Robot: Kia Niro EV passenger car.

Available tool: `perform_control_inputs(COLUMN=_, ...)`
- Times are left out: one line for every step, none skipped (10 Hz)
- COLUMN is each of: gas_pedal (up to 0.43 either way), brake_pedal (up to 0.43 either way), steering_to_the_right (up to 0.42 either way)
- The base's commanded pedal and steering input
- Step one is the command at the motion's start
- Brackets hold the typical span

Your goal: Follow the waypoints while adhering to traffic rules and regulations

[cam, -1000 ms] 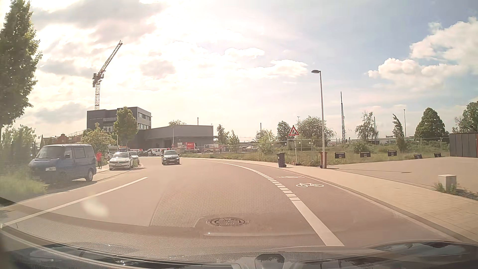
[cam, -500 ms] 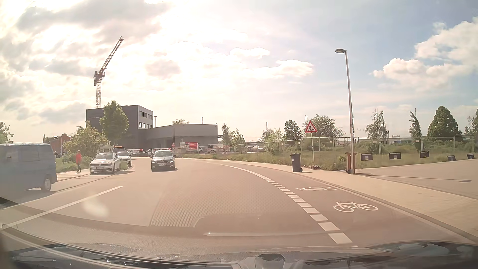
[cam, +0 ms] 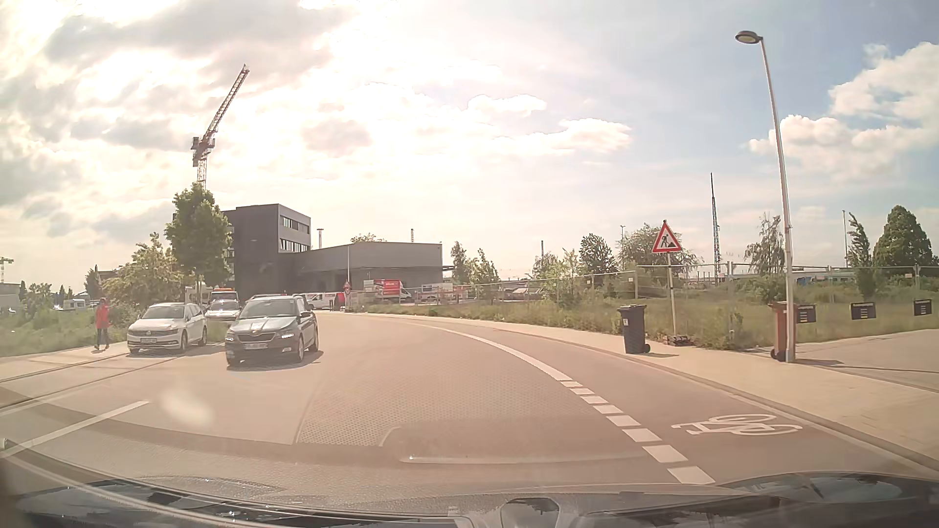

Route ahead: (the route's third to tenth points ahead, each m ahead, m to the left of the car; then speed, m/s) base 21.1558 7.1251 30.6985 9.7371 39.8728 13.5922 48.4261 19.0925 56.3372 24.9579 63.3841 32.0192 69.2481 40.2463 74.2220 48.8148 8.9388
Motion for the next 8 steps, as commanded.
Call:
perform_control_inputs(gas_pedal=0.067, brake_pedal=0.0, steering_to_the_right=-0.041)
perform_control_inputs(gas_pedal=0.059, brake_pedal=0.0, steering_to_the_right=-0.043)
perform_control_inputs(gas_pedal=0.047, brake_pedal=0.0, steering_to_the_right=-0.045)
perform_control_inputs(gas_pedal=0.028, brake_pedal=0.0, steering_to_the_right=-0.045)
perform_control_inputs(gas_pedal=0.02, brake_pedal=0.0, steering_to_the_right=-0.045)
perform_control_inputs(gas_pedal=0.02, brake_pedal=0.0, steering_to_the_right=-0.045)
perform_control_inputs(gas_pedal=0.02, brake_pedal=0.0, steering_to_the_right=-0.047)
perform_control_inputs(gas_pedal=0.02, brake_pedal=0.0, steering_to_the_right=-0.048)
